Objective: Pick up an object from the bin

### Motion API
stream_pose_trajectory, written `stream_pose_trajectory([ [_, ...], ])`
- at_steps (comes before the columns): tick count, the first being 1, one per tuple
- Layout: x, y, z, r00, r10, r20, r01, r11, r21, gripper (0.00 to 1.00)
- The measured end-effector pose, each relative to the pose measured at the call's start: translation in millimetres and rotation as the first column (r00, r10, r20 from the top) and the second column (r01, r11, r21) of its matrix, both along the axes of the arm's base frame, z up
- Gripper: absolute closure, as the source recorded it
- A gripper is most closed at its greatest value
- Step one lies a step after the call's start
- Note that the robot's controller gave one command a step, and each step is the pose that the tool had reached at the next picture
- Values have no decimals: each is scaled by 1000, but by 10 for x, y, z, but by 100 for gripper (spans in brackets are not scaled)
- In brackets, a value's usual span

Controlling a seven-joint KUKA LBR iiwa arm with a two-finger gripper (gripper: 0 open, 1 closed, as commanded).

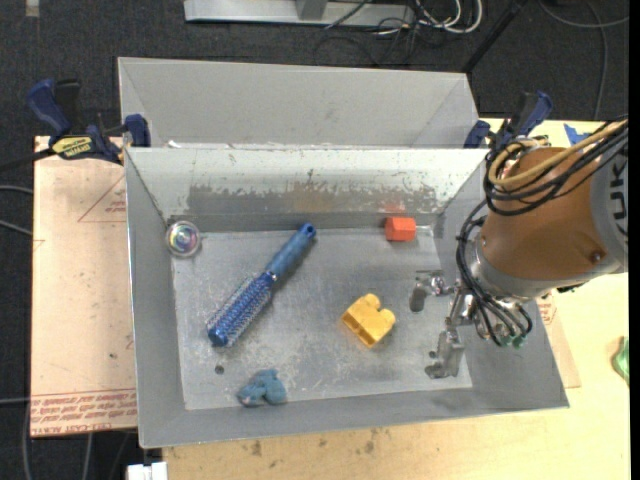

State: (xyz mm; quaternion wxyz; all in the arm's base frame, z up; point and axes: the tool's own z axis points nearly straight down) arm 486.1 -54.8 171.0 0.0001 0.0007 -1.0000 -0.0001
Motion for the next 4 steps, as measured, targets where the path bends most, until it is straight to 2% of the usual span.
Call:
stream_pose_trajectory([
  [1, 389, 465, -424, 998, 69, 2, -69, 998, 2, 0],
  [2, 871, 483, -1025, 973, 229, 1, -229, 973, 1, 0],
  [3, 879, 482, -1002, 973, 229, 2, -229, 973, 0, 100],
  [4, 939, 631, 513, 975, 221, 12, -221, 975, -2, 100],
])
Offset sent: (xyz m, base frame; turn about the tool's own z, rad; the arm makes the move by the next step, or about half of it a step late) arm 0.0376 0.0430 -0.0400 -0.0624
